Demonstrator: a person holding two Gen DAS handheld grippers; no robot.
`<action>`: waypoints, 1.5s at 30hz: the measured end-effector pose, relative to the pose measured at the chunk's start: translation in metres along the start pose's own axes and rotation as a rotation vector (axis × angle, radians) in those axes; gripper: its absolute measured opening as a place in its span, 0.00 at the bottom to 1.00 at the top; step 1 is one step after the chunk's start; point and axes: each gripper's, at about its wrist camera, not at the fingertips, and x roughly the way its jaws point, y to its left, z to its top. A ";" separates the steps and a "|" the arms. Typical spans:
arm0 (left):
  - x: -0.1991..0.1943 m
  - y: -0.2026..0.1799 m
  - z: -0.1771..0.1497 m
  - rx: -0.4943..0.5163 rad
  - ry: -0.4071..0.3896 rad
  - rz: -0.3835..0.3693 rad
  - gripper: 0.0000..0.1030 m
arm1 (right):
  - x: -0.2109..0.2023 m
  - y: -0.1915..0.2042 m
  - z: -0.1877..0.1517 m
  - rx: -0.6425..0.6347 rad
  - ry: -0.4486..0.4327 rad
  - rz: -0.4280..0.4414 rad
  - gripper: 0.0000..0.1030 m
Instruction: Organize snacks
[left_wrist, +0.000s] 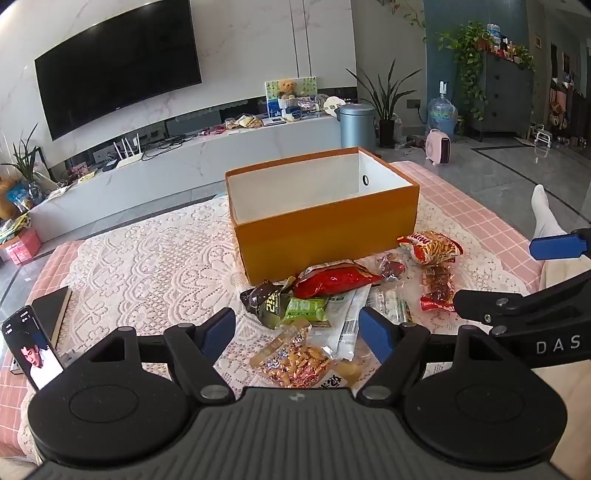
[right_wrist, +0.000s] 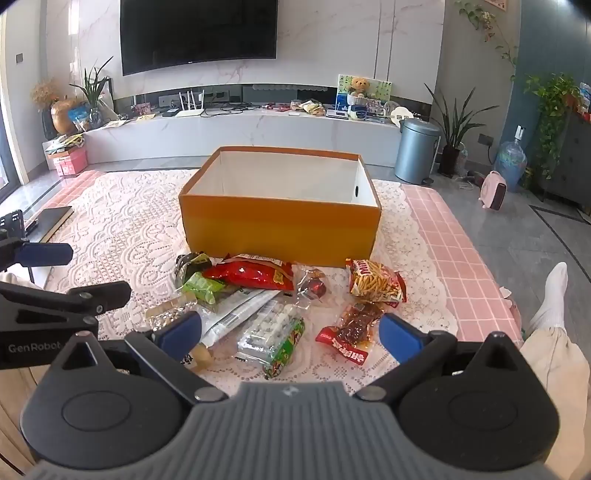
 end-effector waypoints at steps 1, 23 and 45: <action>0.000 0.000 0.000 0.000 0.001 -0.002 0.86 | 0.000 0.000 0.000 0.000 0.002 0.000 0.96; -0.002 0.002 0.001 -0.018 -0.004 -0.011 0.85 | 0.000 0.000 -0.001 0.006 0.010 0.005 0.96; -0.002 0.003 0.000 -0.020 -0.003 -0.009 0.85 | 0.004 -0.004 -0.010 0.007 0.023 0.000 0.96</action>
